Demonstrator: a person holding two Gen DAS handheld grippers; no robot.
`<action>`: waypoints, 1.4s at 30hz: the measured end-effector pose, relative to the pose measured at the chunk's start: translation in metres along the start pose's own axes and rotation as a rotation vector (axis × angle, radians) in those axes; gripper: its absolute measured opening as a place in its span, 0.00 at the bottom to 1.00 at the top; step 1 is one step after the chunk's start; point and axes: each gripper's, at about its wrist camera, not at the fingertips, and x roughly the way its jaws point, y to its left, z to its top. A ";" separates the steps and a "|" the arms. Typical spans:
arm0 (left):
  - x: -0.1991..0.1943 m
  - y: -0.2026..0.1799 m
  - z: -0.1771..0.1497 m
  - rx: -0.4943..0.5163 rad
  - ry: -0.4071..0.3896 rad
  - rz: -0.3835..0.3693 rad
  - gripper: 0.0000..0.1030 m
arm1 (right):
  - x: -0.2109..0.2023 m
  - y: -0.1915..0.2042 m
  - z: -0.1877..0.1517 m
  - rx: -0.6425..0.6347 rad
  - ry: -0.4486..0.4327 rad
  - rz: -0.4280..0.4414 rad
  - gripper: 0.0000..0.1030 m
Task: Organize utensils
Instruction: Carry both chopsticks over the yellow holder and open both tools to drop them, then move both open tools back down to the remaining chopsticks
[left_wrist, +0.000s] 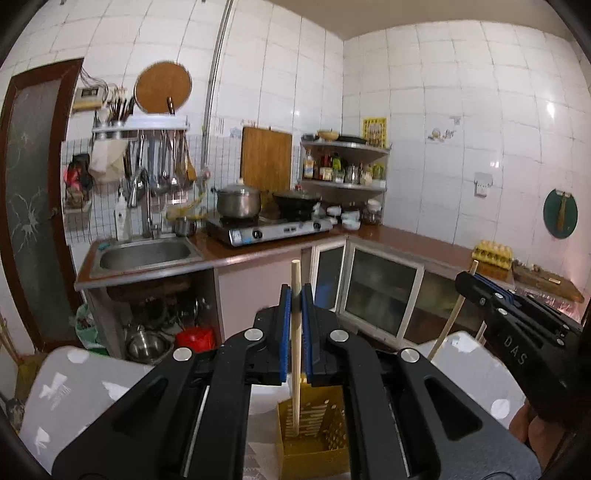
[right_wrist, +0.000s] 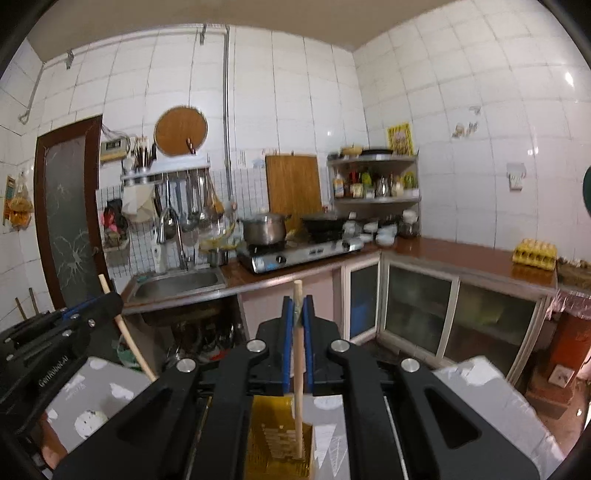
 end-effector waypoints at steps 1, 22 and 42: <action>0.006 0.000 -0.005 0.004 0.012 0.005 0.04 | 0.004 0.000 -0.007 -0.006 0.012 -0.004 0.06; -0.072 0.047 -0.031 -0.034 0.099 0.125 0.82 | -0.070 -0.025 -0.043 0.002 0.150 -0.042 0.60; -0.156 0.067 -0.134 -0.048 0.236 0.159 0.95 | -0.144 -0.028 -0.167 0.020 0.343 -0.102 0.60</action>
